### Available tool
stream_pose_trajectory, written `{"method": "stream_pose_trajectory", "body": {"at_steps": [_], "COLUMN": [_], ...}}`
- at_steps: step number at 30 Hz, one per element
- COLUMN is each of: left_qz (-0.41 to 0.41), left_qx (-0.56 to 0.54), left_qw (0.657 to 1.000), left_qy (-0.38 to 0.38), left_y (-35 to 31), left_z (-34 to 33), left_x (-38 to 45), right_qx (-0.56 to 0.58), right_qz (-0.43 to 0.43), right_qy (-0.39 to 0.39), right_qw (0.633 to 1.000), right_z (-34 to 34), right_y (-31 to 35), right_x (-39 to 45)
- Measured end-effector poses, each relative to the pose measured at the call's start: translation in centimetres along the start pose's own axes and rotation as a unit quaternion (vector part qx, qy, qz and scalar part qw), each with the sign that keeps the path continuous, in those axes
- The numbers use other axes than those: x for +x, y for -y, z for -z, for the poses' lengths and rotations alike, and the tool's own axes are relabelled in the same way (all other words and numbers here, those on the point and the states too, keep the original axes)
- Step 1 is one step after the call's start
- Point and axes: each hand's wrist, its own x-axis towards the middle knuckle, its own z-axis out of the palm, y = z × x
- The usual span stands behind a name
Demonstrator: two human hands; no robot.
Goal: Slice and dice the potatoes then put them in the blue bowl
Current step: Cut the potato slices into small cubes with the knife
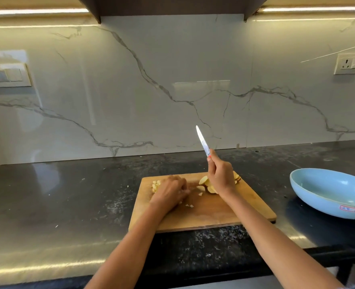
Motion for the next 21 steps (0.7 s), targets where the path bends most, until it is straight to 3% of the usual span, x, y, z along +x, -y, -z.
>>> {"method": "stream_pose_trajectory", "body": {"at_steps": [4,6,9,13,21], "left_qz": [0.052,0.018,-0.055,-0.098,-0.102], "left_qx": [-0.003,-0.059,-0.128,-0.108,-0.049], "left_qw": [0.996,0.995,0.99,0.987,0.993], "left_qy": [-0.067,-0.077,-0.009,0.061,0.006], "left_y": [2.0,1.6,-1.1,-1.7,1.0], "left_z": [0.3,0.2,-0.1,-0.9,0.0], "left_x": [0.8,1.0,0.9,0.8,-0.8], "right_qx": [0.011,0.01,0.005,-0.006,-0.012], "right_qz": [-0.019,-0.021,-0.005,0.009,0.005], "right_qy": [-0.047,-0.057,-0.05,-0.043,-0.026], "right_qw": [0.999,0.998,0.999,0.999,1.0], "right_z": [0.5,0.4,0.2,0.3,-0.1], "right_y": [-0.6,-0.5,-0.5,-0.3,-0.7], "right_x": [0.5,0.5,0.4,0.3,0.4]}}
